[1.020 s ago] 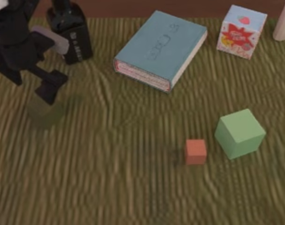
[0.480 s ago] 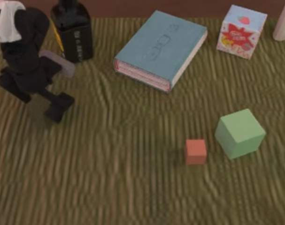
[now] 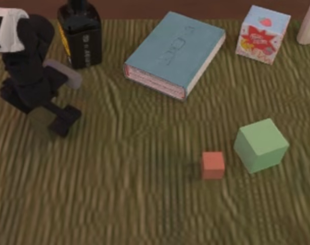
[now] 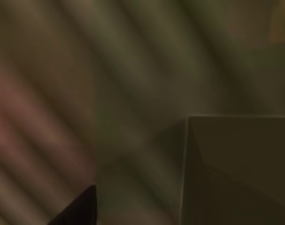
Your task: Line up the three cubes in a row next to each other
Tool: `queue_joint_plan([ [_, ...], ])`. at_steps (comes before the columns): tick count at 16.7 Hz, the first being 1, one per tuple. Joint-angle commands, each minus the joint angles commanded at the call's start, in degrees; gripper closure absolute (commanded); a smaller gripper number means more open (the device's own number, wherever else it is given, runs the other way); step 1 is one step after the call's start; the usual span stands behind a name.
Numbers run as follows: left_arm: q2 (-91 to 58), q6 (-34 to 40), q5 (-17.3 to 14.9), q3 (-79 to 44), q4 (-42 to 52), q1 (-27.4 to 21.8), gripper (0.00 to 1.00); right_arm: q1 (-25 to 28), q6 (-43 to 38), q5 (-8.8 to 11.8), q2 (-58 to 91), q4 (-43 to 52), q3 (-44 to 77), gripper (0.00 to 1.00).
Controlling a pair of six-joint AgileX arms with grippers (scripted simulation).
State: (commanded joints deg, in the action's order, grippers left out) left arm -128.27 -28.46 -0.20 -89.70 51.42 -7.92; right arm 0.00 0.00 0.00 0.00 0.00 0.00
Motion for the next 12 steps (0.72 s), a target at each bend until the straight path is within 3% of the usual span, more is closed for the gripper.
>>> queue_joint_plan([
  [12, 0.00, 0.00, 0.00, 0.00, 0.00, 0.00, 0.98, 0.00, 0.00, 0.00, 0.00, 0.00, 0.00, 0.00],
])
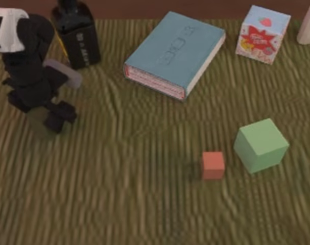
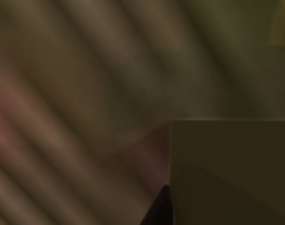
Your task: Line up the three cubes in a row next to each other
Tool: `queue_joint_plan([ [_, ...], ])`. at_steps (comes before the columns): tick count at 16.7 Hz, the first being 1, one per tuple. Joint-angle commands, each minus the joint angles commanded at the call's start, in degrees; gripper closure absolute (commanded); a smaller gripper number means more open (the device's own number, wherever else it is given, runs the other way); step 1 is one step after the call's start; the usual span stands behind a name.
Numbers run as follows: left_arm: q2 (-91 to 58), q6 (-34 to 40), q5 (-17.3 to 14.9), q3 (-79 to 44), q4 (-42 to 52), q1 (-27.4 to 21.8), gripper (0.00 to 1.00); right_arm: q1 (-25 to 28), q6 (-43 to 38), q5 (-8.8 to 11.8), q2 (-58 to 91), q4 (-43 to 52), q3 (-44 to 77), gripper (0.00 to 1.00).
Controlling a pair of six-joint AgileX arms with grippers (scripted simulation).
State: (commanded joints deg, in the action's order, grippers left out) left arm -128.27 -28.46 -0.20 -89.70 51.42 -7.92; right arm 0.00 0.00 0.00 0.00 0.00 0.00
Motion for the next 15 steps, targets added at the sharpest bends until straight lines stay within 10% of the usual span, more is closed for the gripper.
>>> queue_joint_plan([
  [15, 3.64, 0.13, -0.51, -5.68, 8.53, 0.35, 1.00, 0.00, 0.00, 0.00, 0.00, 0.00, 0.00, 0.00],
])
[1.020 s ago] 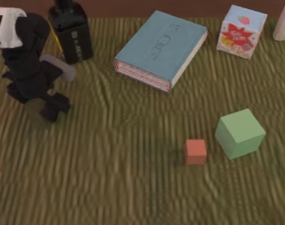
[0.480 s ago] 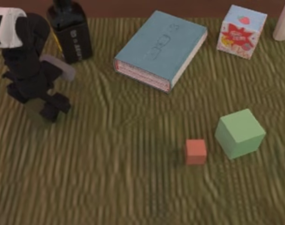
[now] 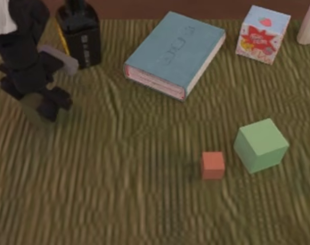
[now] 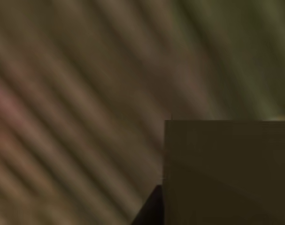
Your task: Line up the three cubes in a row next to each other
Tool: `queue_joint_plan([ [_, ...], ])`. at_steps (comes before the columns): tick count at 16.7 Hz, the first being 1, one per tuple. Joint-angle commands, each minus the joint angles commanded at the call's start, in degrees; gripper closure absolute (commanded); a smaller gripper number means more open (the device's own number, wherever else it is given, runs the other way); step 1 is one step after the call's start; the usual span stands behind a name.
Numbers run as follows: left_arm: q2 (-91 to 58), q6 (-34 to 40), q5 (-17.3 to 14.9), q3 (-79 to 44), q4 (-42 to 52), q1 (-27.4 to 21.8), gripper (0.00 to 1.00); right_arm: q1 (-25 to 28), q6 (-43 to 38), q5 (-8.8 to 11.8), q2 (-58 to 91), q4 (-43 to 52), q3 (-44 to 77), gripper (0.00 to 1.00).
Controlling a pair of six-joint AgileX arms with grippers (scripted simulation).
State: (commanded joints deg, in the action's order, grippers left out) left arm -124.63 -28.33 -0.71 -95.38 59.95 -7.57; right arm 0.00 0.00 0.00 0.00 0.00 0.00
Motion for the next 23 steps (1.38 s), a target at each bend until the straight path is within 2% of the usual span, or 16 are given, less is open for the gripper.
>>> queue_joint_plan([
  [4, 2.13, 0.22, 0.05, -3.71, 5.69, 0.58, 1.00, 0.00, 0.00, 0.00, 0.00, 0.00, 0.00, 0.00],
  [9, 1.96, 0.22, 0.08, -3.71, 5.68, 0.22, 1.00, 0.00, 0.00, 0.00, 0.00, 0.00, 0.00, 0.00],
  [12, 1.55, 3.94, 0.15, -4.78, 6.13, -1.96, 1.00, 0.00, 0.00, 0.00, 0.00, 0.00, 0.00, 0.00],
  [16, -0.09, 17.44, 0.39, -7.60, 8.02, -9.43, 1.00, 0.00, 0.00, 0.00, 0.00, 0.00, 0.00, 0.00],
  [23, -2.33, 53.73, 0.97, -12.51, 11.80, -27.42, 1.00, 0.00, 0.00, 0.00, 0.00, 0.00, 0.00, 0.00],
])
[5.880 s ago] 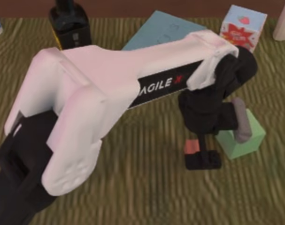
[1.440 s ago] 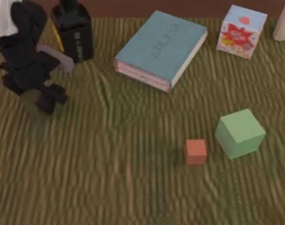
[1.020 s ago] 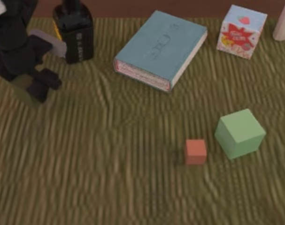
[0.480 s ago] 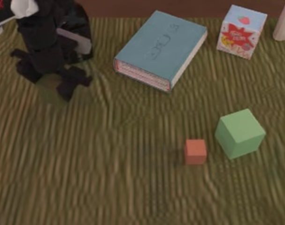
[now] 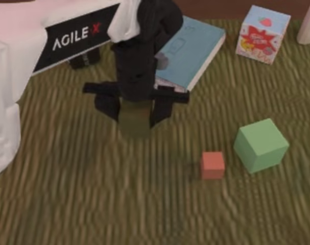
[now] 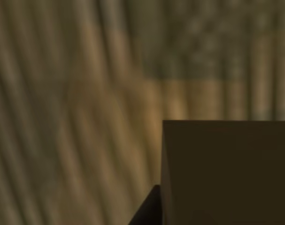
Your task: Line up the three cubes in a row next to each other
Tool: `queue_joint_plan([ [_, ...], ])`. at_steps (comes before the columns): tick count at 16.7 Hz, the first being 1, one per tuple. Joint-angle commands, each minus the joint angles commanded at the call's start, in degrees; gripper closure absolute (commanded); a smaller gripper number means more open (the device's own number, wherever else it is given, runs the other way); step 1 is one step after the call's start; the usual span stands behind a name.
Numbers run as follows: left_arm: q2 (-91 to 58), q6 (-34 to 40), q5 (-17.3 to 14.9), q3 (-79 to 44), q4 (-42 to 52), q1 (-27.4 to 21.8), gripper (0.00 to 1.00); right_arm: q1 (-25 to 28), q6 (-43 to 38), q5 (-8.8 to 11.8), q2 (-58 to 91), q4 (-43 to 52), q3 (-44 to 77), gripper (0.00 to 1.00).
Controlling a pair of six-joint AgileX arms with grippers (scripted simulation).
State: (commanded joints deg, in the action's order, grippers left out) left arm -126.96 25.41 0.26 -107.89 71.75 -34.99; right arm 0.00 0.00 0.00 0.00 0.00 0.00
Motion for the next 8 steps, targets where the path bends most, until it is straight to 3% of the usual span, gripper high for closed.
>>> queue_joint_plan([
  [4, 0.07, 15.60, 0.32, -1.74, 1.12, -8.41, 1.00, 0.00, 0.00, 0.00, 0.00, 0.00, 0.00, 0.00],
  [8, 0.28, 21.69, 0.53, -2.55, 1.51, -12.36, 1.00, 0.00, 0.00, 0.00, 0.00, 0.00, 0.00, 0.00],
])
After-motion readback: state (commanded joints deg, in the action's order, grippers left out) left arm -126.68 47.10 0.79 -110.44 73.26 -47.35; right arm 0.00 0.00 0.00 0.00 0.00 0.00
